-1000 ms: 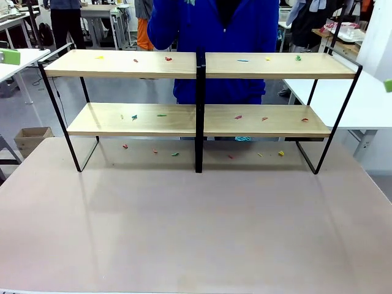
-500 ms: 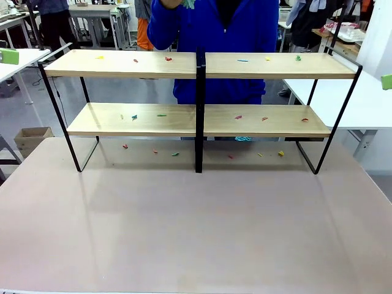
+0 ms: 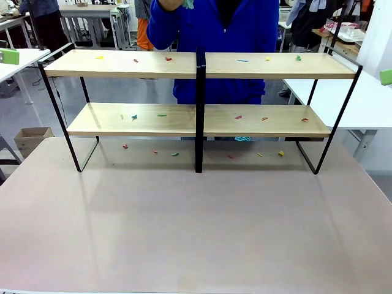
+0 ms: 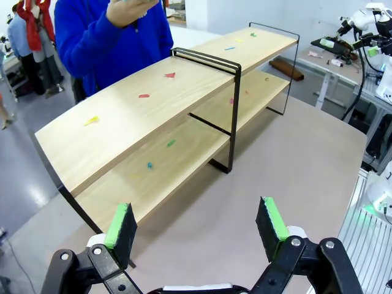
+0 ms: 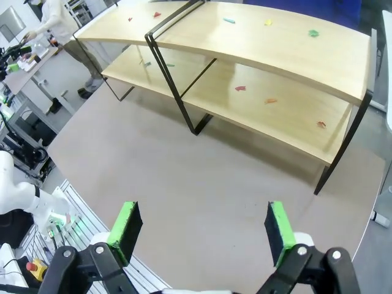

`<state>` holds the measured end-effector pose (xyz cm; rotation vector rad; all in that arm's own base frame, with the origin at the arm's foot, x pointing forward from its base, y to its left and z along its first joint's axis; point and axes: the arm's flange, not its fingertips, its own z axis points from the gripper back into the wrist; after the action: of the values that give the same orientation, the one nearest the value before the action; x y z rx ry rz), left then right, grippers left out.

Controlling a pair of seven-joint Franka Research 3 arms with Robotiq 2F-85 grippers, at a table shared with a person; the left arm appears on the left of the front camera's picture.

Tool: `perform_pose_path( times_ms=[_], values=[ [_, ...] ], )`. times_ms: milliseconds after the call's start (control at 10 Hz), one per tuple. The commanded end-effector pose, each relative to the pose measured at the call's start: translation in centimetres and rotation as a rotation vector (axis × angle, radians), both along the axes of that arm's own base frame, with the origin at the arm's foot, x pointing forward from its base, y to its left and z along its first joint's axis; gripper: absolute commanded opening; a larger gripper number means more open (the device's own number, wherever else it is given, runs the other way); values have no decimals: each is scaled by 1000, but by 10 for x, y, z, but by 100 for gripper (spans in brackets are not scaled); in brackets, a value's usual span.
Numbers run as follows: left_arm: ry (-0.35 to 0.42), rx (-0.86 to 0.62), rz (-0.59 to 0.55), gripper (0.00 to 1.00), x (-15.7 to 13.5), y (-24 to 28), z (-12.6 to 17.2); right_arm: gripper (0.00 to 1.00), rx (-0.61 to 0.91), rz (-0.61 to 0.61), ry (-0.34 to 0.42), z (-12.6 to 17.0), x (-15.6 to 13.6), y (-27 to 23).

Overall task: Clean the shelves.
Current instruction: Pick up the Duster when the human hands it over.

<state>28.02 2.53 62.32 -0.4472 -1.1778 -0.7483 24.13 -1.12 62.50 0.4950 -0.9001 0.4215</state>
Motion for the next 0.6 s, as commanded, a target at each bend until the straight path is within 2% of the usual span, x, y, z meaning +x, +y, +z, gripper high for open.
perform_pose_path(
  times_ms=[0,300,500],
  values=[
    [10,-3,1,100,1,2,-1,100,27,-22,-43,-69,-35,21],
    [10,-3,1,100,1,2,-1,100,10,-26,-75,-59,-41,22],
    [10,-3,1,100,1,2,-1,100,-10,-48,-125,-51,-47,23]
  ],
)
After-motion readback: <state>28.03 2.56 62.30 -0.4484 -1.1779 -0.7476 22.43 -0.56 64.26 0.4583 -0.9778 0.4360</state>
